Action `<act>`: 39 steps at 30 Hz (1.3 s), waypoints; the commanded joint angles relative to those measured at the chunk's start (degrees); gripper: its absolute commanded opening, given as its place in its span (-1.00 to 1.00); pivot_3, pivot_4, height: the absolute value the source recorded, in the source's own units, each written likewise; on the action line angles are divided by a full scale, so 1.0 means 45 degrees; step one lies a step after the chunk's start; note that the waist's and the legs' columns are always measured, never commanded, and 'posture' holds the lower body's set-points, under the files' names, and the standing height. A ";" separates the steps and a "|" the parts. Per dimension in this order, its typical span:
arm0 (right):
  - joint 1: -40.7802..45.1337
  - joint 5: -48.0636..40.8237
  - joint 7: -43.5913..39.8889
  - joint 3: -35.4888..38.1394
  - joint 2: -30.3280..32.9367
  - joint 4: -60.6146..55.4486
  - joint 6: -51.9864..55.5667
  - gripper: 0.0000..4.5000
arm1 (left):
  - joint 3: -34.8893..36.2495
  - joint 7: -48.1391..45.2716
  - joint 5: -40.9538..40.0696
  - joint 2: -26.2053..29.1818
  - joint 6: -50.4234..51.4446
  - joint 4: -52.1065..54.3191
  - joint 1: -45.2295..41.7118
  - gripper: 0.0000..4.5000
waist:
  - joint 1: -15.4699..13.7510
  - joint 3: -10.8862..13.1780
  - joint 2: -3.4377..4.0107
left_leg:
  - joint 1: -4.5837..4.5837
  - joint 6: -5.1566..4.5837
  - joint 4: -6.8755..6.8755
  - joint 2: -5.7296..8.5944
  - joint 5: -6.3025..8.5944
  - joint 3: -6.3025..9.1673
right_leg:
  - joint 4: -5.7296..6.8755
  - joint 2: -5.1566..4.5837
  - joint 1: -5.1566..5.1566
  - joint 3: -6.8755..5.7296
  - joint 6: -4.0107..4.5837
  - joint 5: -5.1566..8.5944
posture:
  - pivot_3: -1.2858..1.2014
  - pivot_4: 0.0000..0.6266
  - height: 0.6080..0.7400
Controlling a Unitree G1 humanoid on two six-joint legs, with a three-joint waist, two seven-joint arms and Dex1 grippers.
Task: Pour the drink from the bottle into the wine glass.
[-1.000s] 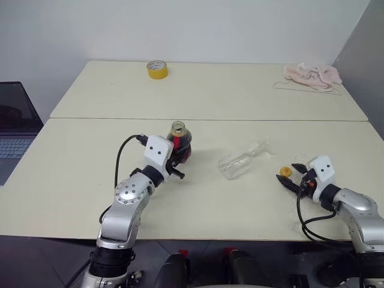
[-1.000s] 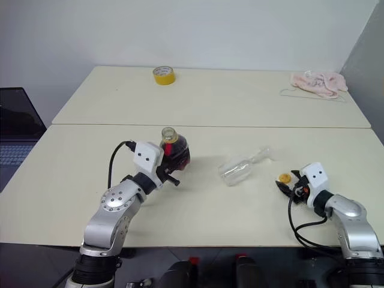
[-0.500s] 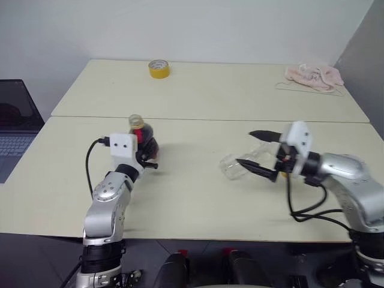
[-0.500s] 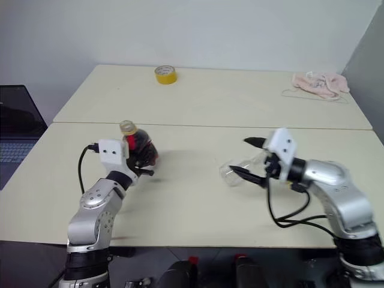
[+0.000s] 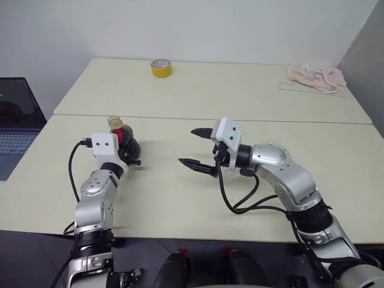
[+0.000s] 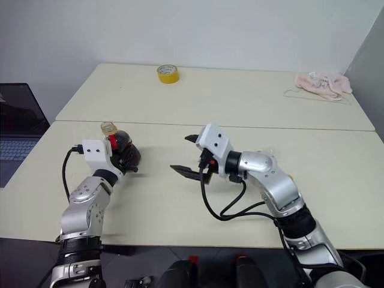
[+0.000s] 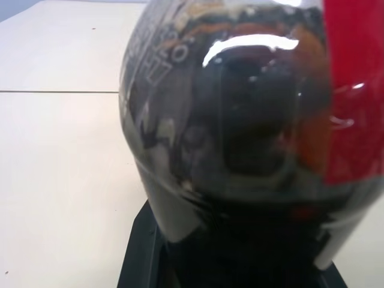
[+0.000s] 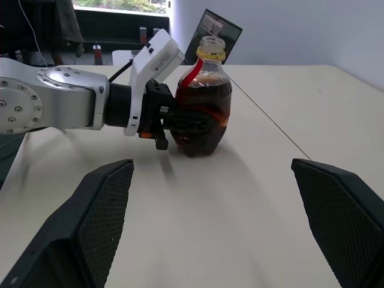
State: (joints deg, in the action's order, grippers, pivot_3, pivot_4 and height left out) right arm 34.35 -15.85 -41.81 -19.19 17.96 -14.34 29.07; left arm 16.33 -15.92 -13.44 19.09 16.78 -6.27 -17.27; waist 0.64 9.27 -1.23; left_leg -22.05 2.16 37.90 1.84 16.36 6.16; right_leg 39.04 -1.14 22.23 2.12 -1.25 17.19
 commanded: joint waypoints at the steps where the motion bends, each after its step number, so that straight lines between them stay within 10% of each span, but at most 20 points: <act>1: 0.0172 0.0036 -0.0103 0.0004 -0.0146 -0.0386 -0.0244 1.00 | 0.0134 -0.0432 -0.0196 0.0280 -0.0499 -0.0418 -0.0187 -0.51 | -0.0001 0.0000 0.0000 | 0.0000 0.0000 0.0000 0.0000 0.0000 0.0001 | 0.0001 0.0000 0.0000 -0.0001 0.0000 0.0000 | 0.03 -0.52 1.00; 12: 0.0027 -0.0081 -0.0231 0.0138 -0.0104 -0.0686 -0.0084 1.00 | 0.0224 -0.0738 -0.0291 0.0759 -0.0729 -0.0563 0.0227 0.99 | 0.0200 -0.0001 0.0003 | 0.0006 -0.0002 -0.0007 -0.0002 0.0001 -0.0001 | 0.0004 0.0001 0.0002 0.0004 0.0000 0.0000 | 0.03 -0.52 1.00; 25: -0.0291 -0.0338 -0.0517 0.0395 0.0398 -0.1463 0.0092 1.00 | 0.0168 -0.0175 0.0025 0.0612 -0.0514 0.1499 0.1771 0.99 | 0.0204 -0.0002 0.0003 | 0.0003 -0.0005 -0.0013 -0.0004 0.0003 0.0001 | -0.0001 0.0001 0.0003 0.0008 0.0000 0.0000 | 0.03 -0.52 1.00; 39: -0.3012 -0.1466 -0.1424 0.3024 0.4159 -0.3837 0.0828 1.00 | -0.0986 -0.0622 0.0171 0.0731 0.0248 0.6415 0.6201 0.99 | 0.0081 0.0000 0.0004 | 0.0003 -0.0057 -0.0015 -0.0010 0.0033 -0.0006 | -0.0017 -0.0001 -0.0021 0.0013 0.0000 0.0001 | 0.03 -0.52 1.00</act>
State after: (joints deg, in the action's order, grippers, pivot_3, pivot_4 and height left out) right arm 21.84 -22.69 -47.27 -8.57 34.65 -29.60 34.21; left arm 14.32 -16.75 -13.02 21.40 18.64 17.37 10.47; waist 1.01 9.27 -1.21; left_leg -22.04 1.90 37.84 1.80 16.51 6.14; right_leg 38.97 -1.14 22.13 2.17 -1.26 17.19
